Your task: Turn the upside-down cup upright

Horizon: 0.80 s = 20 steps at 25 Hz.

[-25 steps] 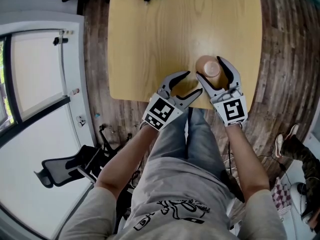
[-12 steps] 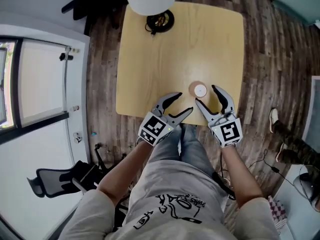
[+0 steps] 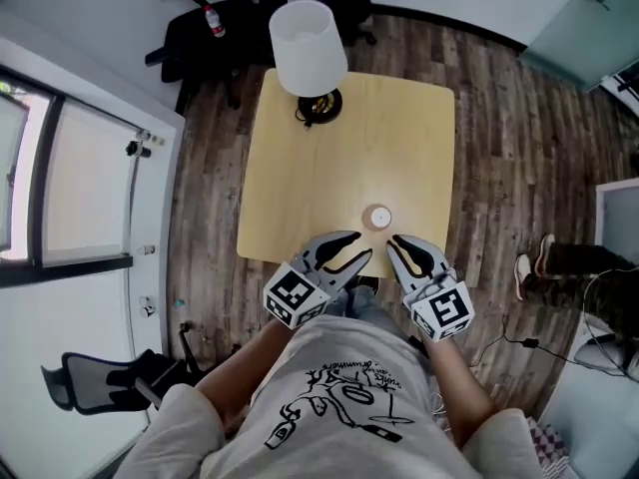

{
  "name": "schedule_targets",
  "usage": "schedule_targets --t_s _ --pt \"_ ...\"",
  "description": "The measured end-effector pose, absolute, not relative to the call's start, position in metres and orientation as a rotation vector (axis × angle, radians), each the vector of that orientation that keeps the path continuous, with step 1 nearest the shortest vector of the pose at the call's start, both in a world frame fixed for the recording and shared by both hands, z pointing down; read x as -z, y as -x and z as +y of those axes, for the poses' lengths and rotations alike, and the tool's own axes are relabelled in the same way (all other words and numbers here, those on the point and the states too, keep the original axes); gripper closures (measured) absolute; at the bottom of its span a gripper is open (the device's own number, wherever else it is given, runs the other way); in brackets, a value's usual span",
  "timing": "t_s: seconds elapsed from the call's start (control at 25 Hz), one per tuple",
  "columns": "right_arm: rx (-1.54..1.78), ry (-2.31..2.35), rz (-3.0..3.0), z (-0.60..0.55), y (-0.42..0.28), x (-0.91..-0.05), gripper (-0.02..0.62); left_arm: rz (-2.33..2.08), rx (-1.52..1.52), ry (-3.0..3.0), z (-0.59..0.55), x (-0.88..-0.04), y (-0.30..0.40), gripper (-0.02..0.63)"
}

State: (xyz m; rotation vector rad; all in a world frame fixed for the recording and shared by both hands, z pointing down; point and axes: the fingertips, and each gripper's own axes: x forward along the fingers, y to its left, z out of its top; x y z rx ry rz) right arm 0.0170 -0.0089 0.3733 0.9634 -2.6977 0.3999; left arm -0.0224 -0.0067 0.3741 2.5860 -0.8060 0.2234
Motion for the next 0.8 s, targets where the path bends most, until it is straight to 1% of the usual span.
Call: schedule_targets --t_s 0.16,0.24,0.36,0.56,0.8 --pt "-0.458 -1.012 -2.717 0.000 -0.016 -0.337 0.554 -0.797 -0.163 -2.604 -0.005 -0.338 0.023 0.558" --pt "-0.495 -1.050 -2.727 0.004 -0.016 -0.322 0.560 -0.785 -0.146 -2.598 -0.002 -0.323 0.021 0.578" --pt "-0.505 -1.078 -2.740 0.005 -0.014 -0.304 0.563 -0.775 -0.130 -2.594 0.003 -0.304 0.016 0.593" --pt "-0.457 -1.081 -2.762 0.006 -0.013 -0.282 0.565 -0.815 -0.094 -2.577 0.008 -0.281 0.010 0.597" --pt "-0.436 -1.084 -2.756 0.014 -0.007 -0.284 0.572 -0.918 -0.069 -2.576 0.006 -0.276 0.014 0.597"
